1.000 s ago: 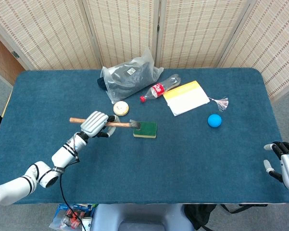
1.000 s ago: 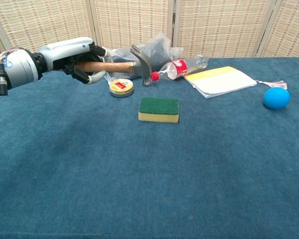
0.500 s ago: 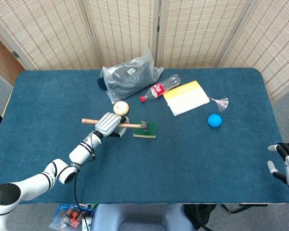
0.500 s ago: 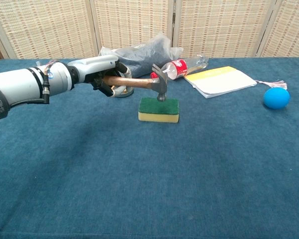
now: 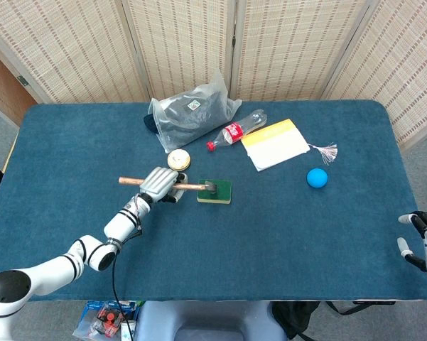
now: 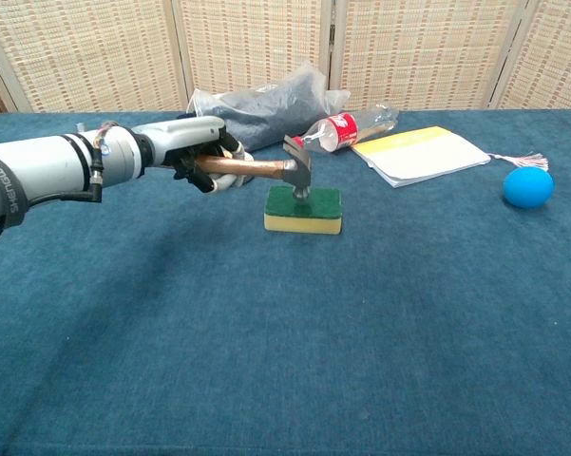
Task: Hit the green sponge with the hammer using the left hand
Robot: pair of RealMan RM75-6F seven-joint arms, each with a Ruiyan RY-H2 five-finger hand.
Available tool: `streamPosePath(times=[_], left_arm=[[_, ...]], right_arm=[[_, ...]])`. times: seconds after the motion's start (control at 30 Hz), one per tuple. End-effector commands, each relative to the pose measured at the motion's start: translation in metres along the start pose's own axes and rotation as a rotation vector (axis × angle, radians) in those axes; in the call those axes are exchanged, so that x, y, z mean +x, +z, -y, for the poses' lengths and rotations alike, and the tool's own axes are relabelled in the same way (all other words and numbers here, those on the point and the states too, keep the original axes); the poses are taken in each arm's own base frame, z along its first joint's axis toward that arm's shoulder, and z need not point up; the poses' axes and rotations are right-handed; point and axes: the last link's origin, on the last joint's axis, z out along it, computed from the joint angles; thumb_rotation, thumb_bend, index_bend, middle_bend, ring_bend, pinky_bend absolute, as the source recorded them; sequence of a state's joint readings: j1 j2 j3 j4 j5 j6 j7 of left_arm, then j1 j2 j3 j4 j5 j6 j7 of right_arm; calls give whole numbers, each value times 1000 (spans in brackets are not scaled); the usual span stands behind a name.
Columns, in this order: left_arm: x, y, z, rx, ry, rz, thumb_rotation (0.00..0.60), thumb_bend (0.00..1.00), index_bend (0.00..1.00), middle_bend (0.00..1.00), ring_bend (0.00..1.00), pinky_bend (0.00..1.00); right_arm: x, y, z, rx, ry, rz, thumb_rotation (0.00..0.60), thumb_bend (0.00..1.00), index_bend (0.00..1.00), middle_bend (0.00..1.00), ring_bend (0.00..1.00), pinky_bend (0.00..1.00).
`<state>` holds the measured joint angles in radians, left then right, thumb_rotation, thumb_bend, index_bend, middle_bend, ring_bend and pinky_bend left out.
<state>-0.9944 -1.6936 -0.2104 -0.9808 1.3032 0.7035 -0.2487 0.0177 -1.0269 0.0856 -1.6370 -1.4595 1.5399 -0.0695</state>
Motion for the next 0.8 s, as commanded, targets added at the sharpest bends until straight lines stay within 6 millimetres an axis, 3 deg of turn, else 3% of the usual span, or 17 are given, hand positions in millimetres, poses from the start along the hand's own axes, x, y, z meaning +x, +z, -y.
streamPosePath(times=[0.03,0.4,0.8], left_arm=[[8,-7,2,-5,-38,-2,600,577,692,813,902,998],[0,-8,3,22,-15,136,600,578,685,813,903,997],[4,-2,3,52,-52,120,600,577,685,813,903,997]], right_arm=[[-1,0,0,0,1,2,600,308,370,347,261,293],[-1,0,0,-1,2,2,600,308,369,347,261,293],[1,-3,-3,-11,4,-6,600,308,370,347,260,293]])
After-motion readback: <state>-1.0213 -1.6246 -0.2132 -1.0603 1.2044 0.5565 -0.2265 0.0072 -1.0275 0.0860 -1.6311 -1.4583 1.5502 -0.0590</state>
